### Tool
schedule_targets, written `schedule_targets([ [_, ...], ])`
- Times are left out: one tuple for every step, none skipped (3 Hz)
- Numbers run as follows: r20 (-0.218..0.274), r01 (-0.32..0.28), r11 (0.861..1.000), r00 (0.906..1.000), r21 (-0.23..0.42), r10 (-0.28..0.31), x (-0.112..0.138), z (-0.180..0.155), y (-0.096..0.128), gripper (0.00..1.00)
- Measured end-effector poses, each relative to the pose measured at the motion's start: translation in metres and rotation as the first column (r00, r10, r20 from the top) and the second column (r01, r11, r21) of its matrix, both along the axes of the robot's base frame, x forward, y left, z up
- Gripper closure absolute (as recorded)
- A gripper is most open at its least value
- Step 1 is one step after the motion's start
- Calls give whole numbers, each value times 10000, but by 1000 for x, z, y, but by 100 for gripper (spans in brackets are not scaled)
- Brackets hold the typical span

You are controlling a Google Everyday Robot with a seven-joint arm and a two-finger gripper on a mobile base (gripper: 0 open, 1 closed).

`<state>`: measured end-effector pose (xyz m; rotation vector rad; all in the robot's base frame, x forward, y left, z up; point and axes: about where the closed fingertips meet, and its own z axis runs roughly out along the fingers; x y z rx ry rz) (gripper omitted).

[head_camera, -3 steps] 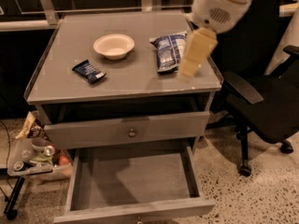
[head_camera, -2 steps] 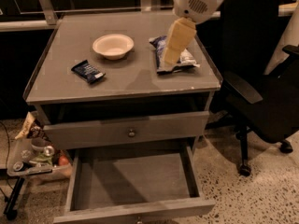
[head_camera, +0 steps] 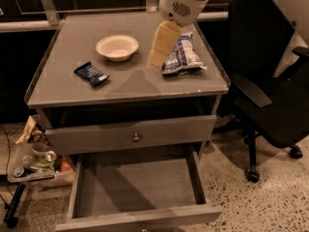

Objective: Place rxbar blueberry into middle drawer

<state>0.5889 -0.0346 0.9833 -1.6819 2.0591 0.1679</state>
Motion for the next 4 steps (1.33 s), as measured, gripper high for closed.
schedule_targets([
  [-535,-395,9982,9977,442,419,17,-13,44,0],
  [-774,-630,9928,9945,1021,711,25,-22,70,0],
  [-788,-634,9926,9943,1036,717,26,-22,71,0],
  [-1024,-948,9897,9891,1076,1059,25,-40,104,0],
])
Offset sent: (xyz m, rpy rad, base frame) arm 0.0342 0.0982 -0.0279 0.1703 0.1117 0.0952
